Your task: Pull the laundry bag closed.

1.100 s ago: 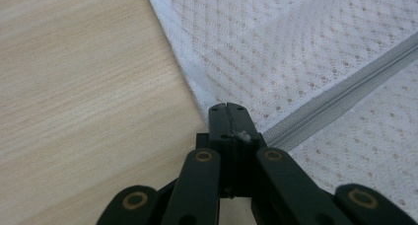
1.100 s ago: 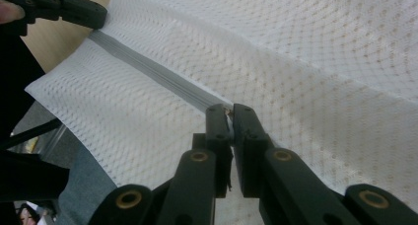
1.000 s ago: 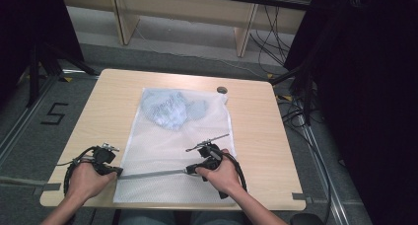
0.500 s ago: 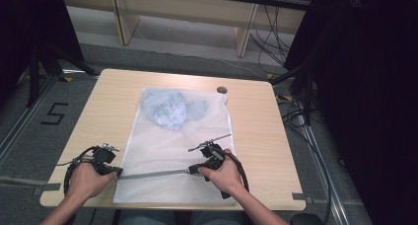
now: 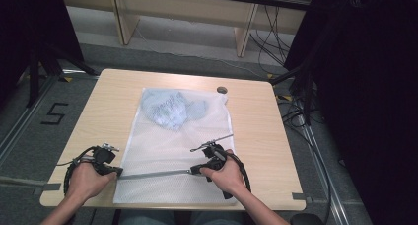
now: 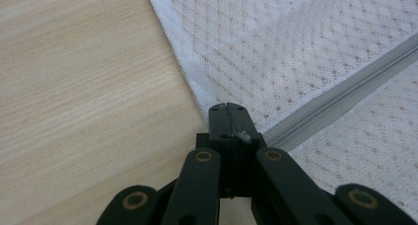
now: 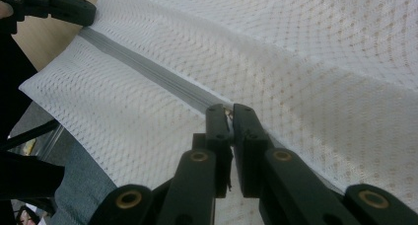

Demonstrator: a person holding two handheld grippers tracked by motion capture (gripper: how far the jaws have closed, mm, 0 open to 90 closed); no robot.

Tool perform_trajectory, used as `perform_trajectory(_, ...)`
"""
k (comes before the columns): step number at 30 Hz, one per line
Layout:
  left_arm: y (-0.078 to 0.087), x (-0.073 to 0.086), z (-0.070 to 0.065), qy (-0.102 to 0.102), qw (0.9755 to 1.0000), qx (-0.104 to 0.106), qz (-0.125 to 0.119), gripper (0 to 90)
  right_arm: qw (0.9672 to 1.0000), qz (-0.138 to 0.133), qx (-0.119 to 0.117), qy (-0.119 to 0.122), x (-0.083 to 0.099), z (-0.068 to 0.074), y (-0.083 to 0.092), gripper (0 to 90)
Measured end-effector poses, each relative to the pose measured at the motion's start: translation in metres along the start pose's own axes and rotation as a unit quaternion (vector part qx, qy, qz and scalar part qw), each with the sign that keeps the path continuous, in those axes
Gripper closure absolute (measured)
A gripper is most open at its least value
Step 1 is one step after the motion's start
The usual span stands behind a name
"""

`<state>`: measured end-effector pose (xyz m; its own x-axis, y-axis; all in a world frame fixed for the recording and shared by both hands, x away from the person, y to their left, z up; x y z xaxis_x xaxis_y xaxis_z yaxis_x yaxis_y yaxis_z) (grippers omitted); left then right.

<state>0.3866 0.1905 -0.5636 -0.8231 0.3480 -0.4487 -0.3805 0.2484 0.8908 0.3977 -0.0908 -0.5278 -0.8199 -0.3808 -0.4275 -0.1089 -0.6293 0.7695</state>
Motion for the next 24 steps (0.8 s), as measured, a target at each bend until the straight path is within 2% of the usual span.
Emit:
perform_trajectory(3,-0.0001,-0.0001,-0.0001,0.003,1.0,-0.001,-0.002,90.0,1.0,0.002,-0.004,-0.005,0.0006,0.0007,0.0008,86.9)
perform_trajectory(4,0.0002,-0.0003,-0.001,0.004,1.0,0.0,-0.007,90.0,1.0,-0.002,-0.003,0.009,0.0001,-0.0018,0.001,86.9)
perform_trajectory(10,-0.0006,-0.0007,-0.001,0.005,0.9999,-0.002,-0.013,90.0,1.0,-0.002,-0.003,0.002,0.0008,-0.0019,0.0017,86.9)
perform_trajectory(12,0.0006,0.0005,-0.0007,0.0,1.0,0.001,-0.002,90.0,1.0,0.0,-0.003,0.001,0.0016,-0.0023,0.0023,86.9)
perform_trajectory(13,0.0003,0.0001,-0.0004,0.001,1.0,-0.002,-0.002,90.0,1.0,-0.001,0.001,0.003,0.0018,-0.0034,0.0029,86.9)
perform_trajectory(14,0.0002,0.0,-0.0002,0.002,1.0,-0.001,-0.001,90.0,1.0,0.003,0.002,-0.006,0.0029,-0.0028,0.0041,86.9)
perform_trajectory(18,-0.0001,-0.0001,-0.0001,0.0,1.0,0.0,0.0,90.0,1.0,-0.002,0.004,0.003,0.003,-0.0056,0.0048,86.9)
perform_trajectory(20,-0.0001,-0.0001,-0.0001,-0.001,1.0,0.0,0.0,90.0,1.0,0.0,0.004,-0.006,0.0037,-0.0047,0.0056,86.9)
perform_trajectory(21,0.0009,0.0005,-0.0003,-0.005,1.0,0.004,0.004,90.0,1.0,0.001,0.005,-0.005,0.0038,-0.0051,0.0058,86.9)
perform_trajectory(22,0.0005,0.0003,-0.0004,0.0,1.0,0.0,0.002,90.0,1.0,0.001,0.004,-0.005,0.0039,-0.0053,0.0059,86.9)
perform_trajectory(23,0.0013,0.0008,0.0,-0.007,1.0,0.004,0.006,90.0,1.0,-0.003,-0.004,0.007,0.0032,-0.0053,0.0057,86.9)
perform_trajectory(24,0.0015,0.0009,0.0001,-0.007,0.9999,0.003,0.007,90.0,1.0,0.003,0.003,-0.004,0.0046,-0.0055,0.0068,86.9)
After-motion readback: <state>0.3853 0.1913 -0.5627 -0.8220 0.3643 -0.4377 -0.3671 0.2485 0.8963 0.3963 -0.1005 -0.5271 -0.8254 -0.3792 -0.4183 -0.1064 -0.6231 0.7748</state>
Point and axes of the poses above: each handheld gripper's, and its own axes: y roughly backward along the jaws, x roughly out of its underside, z roughly to its left, the point moved 8 cm from there along -y, roughly forward along the jaws, and after that the axes turned 4 degrees about -x, right-handed, at the moved point
